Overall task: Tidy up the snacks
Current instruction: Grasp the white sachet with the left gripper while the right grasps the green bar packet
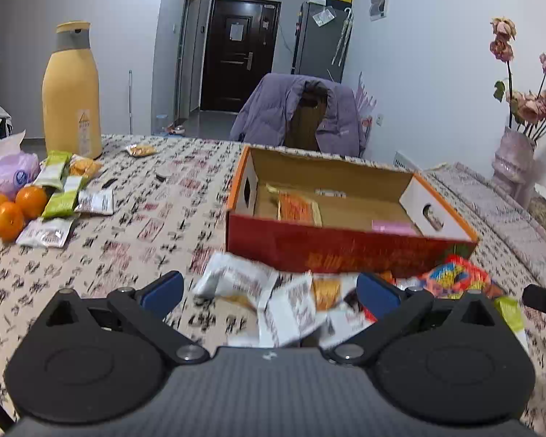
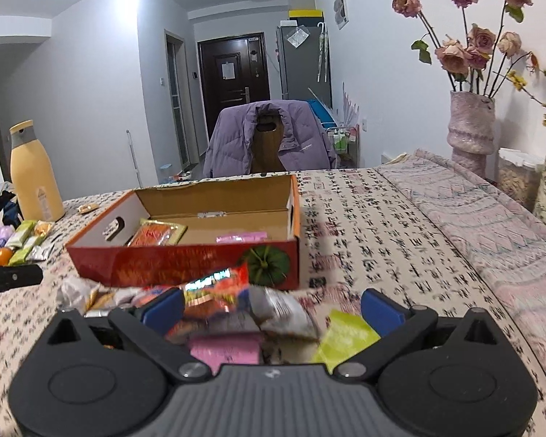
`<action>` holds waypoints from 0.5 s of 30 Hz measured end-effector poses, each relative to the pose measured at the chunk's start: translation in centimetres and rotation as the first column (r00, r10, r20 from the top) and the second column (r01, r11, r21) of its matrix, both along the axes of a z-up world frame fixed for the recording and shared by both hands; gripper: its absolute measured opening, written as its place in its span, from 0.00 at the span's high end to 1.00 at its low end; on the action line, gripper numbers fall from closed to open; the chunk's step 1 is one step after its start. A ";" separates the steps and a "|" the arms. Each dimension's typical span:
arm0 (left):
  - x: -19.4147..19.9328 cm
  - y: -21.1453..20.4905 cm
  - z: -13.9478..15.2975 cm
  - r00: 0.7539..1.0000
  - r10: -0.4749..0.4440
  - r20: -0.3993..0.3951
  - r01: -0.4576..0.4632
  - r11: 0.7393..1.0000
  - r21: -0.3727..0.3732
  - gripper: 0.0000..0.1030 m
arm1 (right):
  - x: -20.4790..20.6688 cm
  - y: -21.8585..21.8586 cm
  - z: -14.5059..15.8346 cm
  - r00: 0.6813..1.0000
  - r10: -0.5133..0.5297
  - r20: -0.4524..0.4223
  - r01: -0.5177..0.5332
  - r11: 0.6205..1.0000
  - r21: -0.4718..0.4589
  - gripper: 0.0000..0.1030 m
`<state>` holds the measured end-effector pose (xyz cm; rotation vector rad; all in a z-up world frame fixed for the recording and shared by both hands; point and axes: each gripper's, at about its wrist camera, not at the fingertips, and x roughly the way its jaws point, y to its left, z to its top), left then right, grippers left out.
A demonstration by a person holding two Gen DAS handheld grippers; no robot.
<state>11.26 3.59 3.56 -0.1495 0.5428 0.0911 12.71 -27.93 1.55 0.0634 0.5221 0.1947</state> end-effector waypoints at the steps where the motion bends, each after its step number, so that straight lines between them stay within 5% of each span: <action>1: -0.4 0.0 -0.2 1.000 -0.001 -0.004 0.001 1.000 -0.001 0.00 | -0.5 -0.1 -0.2 1.000 0.001 0.002 -0.001 1.000 -0.005 0.00; 15: -4.4 0.2 -3.0 0.997 -0.050 -0.050 0.050 0.999 -0.013 0.00 | -3.3 -0.5 -3.0 0.999 0.007 -0.042 -0.008 0.999 -0.038 0.00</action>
